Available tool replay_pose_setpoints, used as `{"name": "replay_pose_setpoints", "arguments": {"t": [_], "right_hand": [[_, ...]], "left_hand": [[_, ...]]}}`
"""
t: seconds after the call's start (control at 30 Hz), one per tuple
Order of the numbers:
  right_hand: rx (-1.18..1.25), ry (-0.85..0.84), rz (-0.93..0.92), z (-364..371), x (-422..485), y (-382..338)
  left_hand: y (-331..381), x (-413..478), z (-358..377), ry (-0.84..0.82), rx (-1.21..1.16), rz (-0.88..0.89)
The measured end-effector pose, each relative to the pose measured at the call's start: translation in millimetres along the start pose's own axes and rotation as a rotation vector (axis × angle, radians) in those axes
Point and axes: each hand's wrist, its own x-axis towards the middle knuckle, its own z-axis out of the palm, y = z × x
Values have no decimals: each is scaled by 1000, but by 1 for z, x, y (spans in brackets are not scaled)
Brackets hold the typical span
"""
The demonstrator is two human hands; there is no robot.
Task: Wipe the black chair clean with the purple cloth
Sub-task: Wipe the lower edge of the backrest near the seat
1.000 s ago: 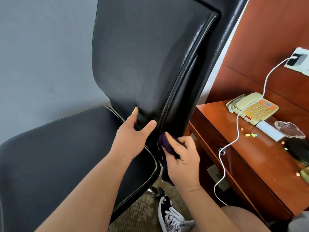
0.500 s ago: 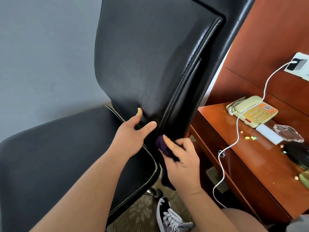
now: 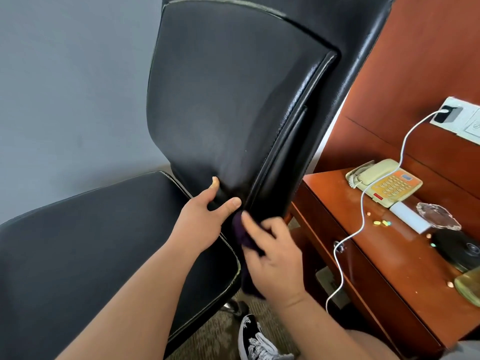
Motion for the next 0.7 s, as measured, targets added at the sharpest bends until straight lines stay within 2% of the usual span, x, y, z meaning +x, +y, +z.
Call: {"name": "replay_pose_setpoints", "arguments": {"t": [0.1, 0.3, 0.4, 0.47, 0.57, 0.7], "right_hand": [[-17, -21, 45, -1, -9, 5], [49, 182, -38, -26, 53, -2], [127, 331, -17, -38, 80, -6], [140, 358, -14, -40, 90, -8], [98, 303, -22, -28, 77, -11], [39, 83, 5, -14, 31, -3]], "left_hand": [[3, -2, 1, 1, 15, 0], [1, -1, 1, 9, -39, -7], [0, -2, 1, 6, -42, -12], [-2, -1, 1, 8, -36, -12], [-4, 1, 1, 12, -26, -1], [-2, 0, 3, 31, 13, 34]]}}
